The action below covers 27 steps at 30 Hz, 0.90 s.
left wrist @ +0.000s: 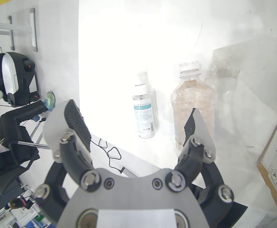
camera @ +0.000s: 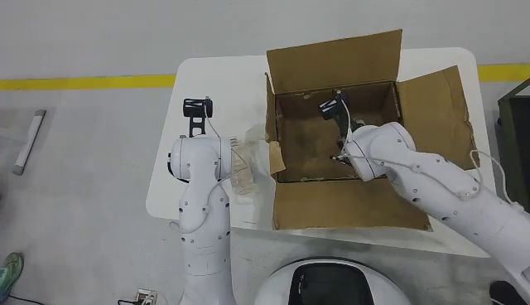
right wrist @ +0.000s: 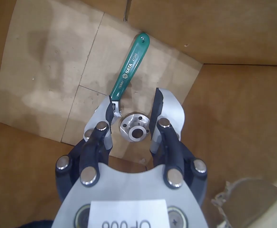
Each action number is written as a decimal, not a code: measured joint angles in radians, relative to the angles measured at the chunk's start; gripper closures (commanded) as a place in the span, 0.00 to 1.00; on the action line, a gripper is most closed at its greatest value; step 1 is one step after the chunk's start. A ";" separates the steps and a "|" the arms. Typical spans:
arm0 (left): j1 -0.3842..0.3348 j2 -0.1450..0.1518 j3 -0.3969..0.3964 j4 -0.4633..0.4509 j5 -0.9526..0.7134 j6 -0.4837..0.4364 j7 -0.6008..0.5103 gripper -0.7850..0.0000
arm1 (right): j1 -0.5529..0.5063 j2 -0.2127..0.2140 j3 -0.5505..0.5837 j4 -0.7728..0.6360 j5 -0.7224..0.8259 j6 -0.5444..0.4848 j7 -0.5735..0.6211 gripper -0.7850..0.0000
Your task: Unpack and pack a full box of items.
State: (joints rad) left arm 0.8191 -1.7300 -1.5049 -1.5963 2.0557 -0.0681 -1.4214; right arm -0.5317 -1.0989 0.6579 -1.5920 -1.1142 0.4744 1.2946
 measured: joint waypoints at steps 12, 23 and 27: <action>0.000 0.000 0.000 0.000 0.000 0.000 0.000 0.00 | 0.012 -0.059 -0.022 0.095 0.000 0.029 -0.009 0.52; 0.000 0.000 0.000 0.000 0.000 0.000 0.000 0.00 | -0.026 -0.083 0.041 0.121 0.009 0.106 -0.056 0.53; 0.000 0.000 0.000 0.000 0.000 0.000 0.000 0.00 | -0.051 -0.089 0.070 0.116 0.023 0.124 -0.073 0.54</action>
State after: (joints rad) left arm 0.8191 -1.7300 -1.5049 -1.5963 2.0557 -0.0681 -1.4214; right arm -0.5824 -1.1878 0.7281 -1.4755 -1.0908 0.5985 1.2212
